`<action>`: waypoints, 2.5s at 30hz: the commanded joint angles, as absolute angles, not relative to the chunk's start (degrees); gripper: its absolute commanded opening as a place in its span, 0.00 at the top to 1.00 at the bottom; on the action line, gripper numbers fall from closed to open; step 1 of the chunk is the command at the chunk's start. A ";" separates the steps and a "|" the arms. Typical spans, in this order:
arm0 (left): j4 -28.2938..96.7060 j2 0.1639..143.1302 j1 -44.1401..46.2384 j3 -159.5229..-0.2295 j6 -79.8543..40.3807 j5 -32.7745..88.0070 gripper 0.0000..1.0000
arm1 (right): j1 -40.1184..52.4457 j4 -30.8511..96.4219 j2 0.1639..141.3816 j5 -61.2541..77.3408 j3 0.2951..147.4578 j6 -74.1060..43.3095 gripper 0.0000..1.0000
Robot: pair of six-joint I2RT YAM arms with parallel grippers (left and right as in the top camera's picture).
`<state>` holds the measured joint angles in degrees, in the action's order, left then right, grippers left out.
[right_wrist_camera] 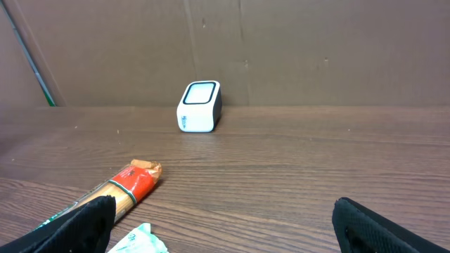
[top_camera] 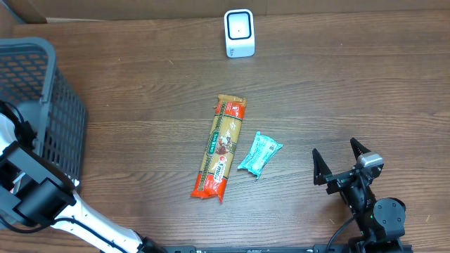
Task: Scan the item barcode
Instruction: 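Reach the left gripper into the basket and grasp the white tube, then carry the white tube out and set it left of the spaghetti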
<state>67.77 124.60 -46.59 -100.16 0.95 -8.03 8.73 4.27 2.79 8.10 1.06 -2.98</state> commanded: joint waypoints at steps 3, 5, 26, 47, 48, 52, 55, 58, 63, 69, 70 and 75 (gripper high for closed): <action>72.82 124.79 -46.78 -111.63 -0.40 -10.48 0.96 | 9.04 4.01 2.37 7.70 0.47 -3.16 0.00; 74.26 124.79 -46.74 -114.61 -0.36 -11.16 0.96 | 9.04 4.01 2.37 7.70 0.47 -3.16 0.00; 84.77 122.69 -37.80 -140.35 -4.25 -18.15 0.96 | 9.04 4.01 2.37 7.70 0.47 -3.16 0.00; 91.94 87.74 -32.14 -148.27 -5.58 22.57 0.96 | 9.04 4.01 2.37 7.70 0.47 -3.16 0.00; 94.28 87.13 -30.76 -148.27 -4.45 22.55 0.96 | 9.04 4.01 2.37 7.70 0.47 -3.16 0.00; 96.75 84.66 -24.27 -144.99 -1.45 22.55 0.96 | 9.04 4.01 2.37 7.70 0.47 -3.16 0.00; 96.79 82.83 -18.35 -140.14 -1.50 21.89 0.96 | 9.04 4.01 2.37 7.70 0.47 -3.16 0.00; 96.60 81.36 -12.38 -132.55 -2.81 17.85 0.96 | 9.04 4.01 2.37 7.70 0.47 -3.16 0.00; 90.74 80.29 -2.09 -114.30 -5.19 10.63 0.96 | 9.04 4.01 2.37 7.70 0.47 -3.16 0.00; 72.86 80.20 9.89 -89.76 -9.98 3.73 0.96 | 9.04 4.01 2.37 7.70 0.47 -3.16 0.00; 69.49 80.23 11.38 -85.65 -10.33 1.67 0.96 | 9.04 4.01 2.37 7.70 0.47 -3.16 0.00; 54.54 80.95 14.85 -68.95 -10.76 -3.14 0.96 | 9.04 4.01 2.37 7.70 0.47 -3.16 0.00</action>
<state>59.68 81.60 13.80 -75.96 -8.97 2.52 8.71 4.29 2.79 8.08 1.06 -2.98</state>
